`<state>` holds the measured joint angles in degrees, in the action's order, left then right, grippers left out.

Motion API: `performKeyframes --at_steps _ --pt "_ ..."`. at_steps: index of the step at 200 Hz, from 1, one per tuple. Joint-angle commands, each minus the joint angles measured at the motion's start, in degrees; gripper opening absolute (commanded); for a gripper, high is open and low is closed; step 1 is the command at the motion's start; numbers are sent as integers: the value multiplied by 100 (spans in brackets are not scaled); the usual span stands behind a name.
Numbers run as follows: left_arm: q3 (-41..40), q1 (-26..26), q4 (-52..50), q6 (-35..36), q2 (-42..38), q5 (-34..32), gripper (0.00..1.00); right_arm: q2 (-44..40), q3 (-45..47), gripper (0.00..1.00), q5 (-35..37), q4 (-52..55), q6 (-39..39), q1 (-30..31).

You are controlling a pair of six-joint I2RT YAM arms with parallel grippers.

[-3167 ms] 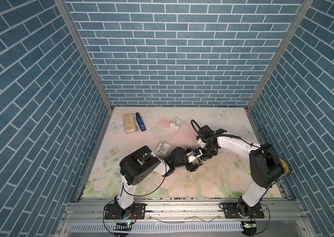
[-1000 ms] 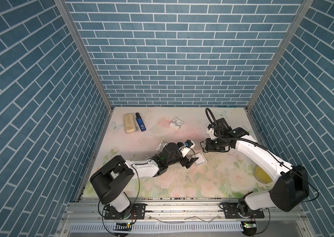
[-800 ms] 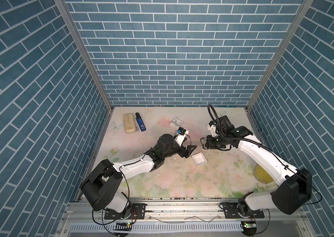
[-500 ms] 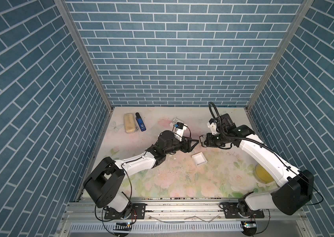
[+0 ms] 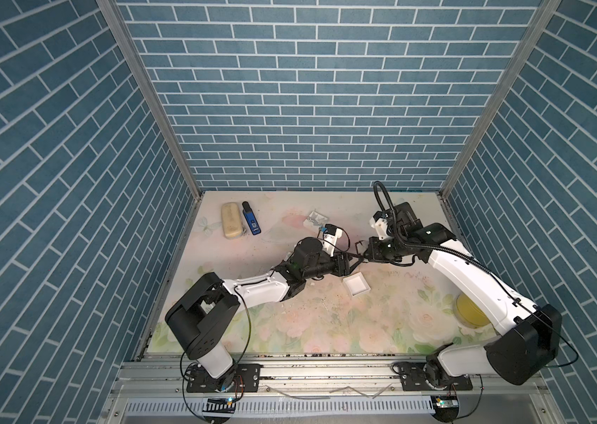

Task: Take the necklace out of the lift-off lid jewelry box
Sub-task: Take out the inner lining from the jewelry box.

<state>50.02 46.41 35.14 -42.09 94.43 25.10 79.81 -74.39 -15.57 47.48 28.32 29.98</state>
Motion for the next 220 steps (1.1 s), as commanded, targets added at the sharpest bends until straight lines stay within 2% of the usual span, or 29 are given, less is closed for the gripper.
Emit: performKeyframes --at_steps 1,48,94,127,154,179,220 --pt "188 41 203 13 75 -21 58 -45 -136 0 -95 24 218 -14" --pt "231 44 182 35 145 -16 56 -1 -103 0 -96 7 218 -15" --pt "265 43 144 188 111 68 26 17 -102 0 -79 -28 214 -14" --pt "218 43 109 271 49 -12 10 17 -111 0 -36 -16 194 -18" --pt "185 43 203 304 41 -27 0 -8 -117 0 8 -11 192 -17" --pt "119 43 309 471 -30 -62 0 -66 -89 0 28 -30 181 -17" --pt "87 35 431 1005 -157 18 0 -279 37 18 12 -81 85 -16"
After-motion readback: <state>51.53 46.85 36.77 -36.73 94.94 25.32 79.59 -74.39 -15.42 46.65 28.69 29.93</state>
